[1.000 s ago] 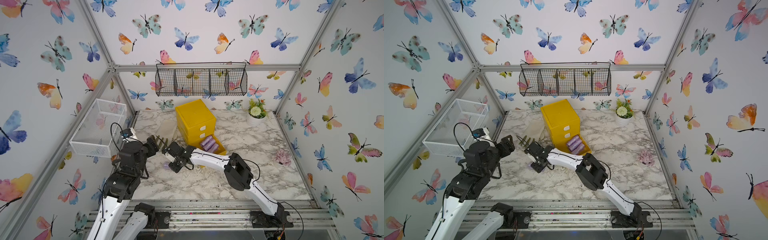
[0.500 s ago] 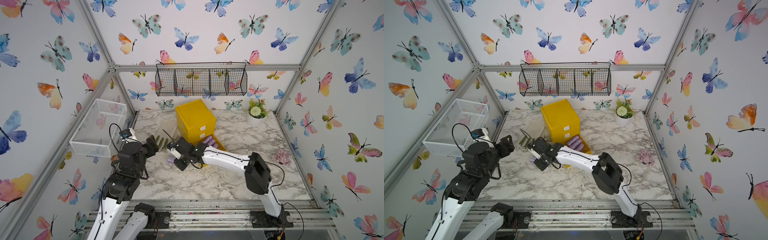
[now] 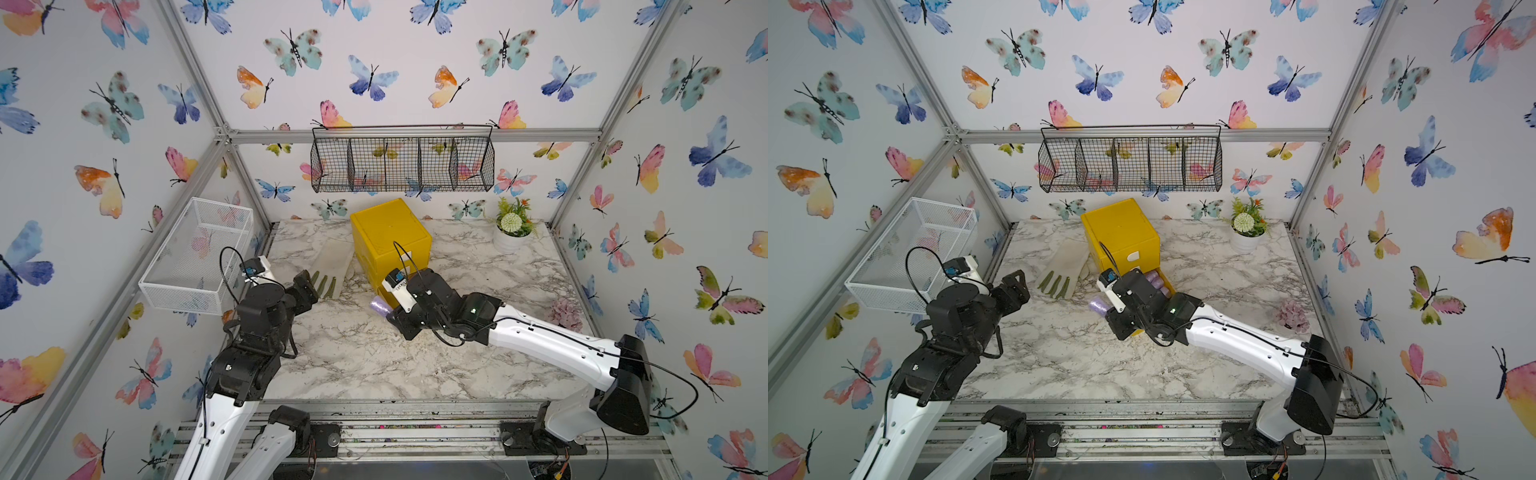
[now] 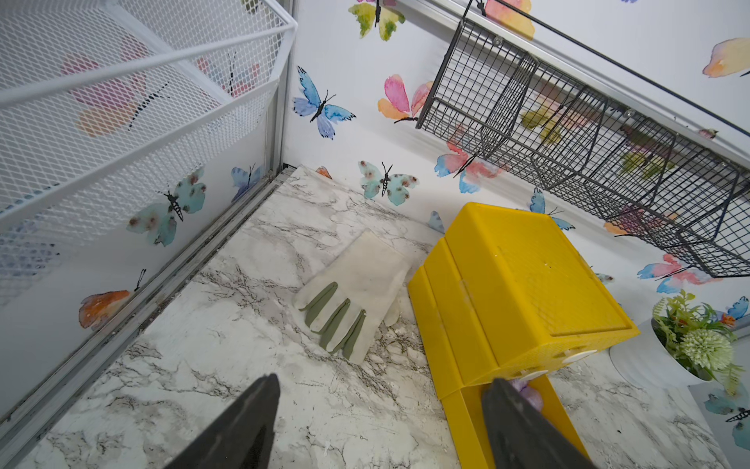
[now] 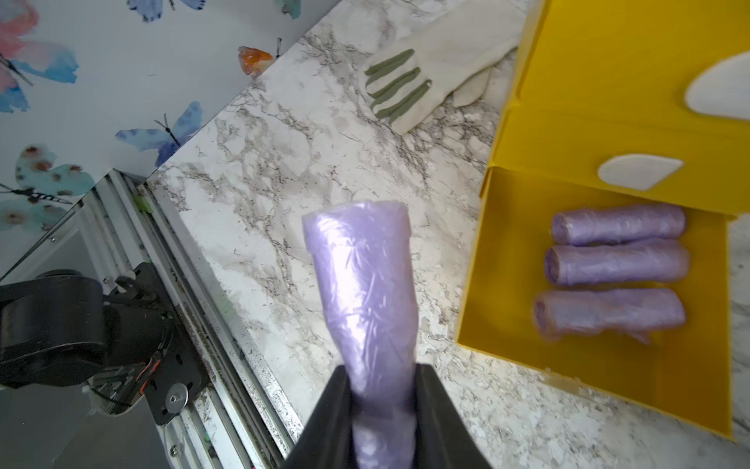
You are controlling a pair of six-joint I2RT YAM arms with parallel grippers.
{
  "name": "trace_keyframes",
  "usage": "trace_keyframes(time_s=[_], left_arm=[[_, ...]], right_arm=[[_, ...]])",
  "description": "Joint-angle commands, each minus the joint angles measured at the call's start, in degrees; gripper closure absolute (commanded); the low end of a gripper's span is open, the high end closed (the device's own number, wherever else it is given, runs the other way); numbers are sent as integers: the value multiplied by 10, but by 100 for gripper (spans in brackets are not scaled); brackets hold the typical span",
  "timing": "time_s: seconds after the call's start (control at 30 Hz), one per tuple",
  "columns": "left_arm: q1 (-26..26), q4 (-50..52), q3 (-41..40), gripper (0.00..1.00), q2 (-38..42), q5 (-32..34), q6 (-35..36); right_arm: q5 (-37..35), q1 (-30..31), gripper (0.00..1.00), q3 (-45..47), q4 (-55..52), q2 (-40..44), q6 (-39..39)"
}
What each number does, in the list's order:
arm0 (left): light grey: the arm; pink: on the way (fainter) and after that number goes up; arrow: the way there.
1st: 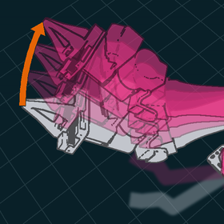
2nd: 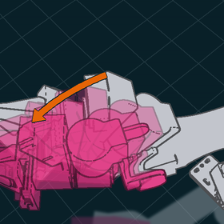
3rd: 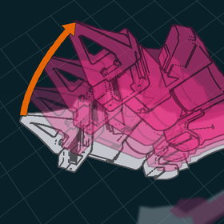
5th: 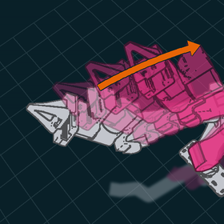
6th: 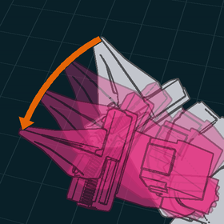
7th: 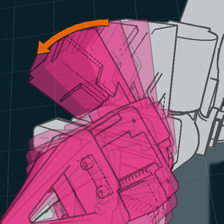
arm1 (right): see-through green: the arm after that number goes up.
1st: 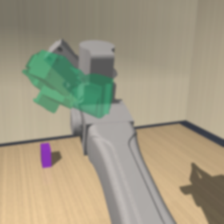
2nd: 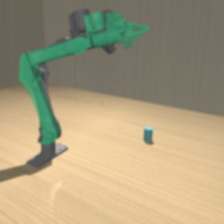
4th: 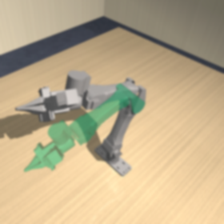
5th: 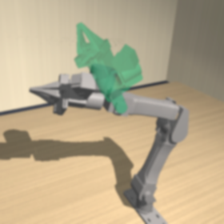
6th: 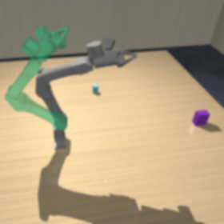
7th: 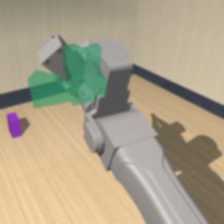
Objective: Sort the rolls of trash bags by color and place them into the drawer
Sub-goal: Place the roll of trash bags in the drawer.
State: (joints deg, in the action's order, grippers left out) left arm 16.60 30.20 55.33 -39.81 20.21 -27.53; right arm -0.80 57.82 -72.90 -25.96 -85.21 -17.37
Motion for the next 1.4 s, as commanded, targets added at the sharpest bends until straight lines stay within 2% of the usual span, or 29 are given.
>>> trace_keyframes(time_s=[0.0,0.57,1.07,1.37], left_arm=[[-3,-9,-1,17,3,-4,-2],[-3,23,31,15,10,4,9],[-3,27,26,14,15,3,10],[-3,27,23,14,16,7,13]], right_arm=[[-2,-28,73,27,35,21,-38],[20,-86,72,57,91,-65,-110],[16,-100,72,29,158,-166,-157],[5,-101,72,16,186,-200,-166]])
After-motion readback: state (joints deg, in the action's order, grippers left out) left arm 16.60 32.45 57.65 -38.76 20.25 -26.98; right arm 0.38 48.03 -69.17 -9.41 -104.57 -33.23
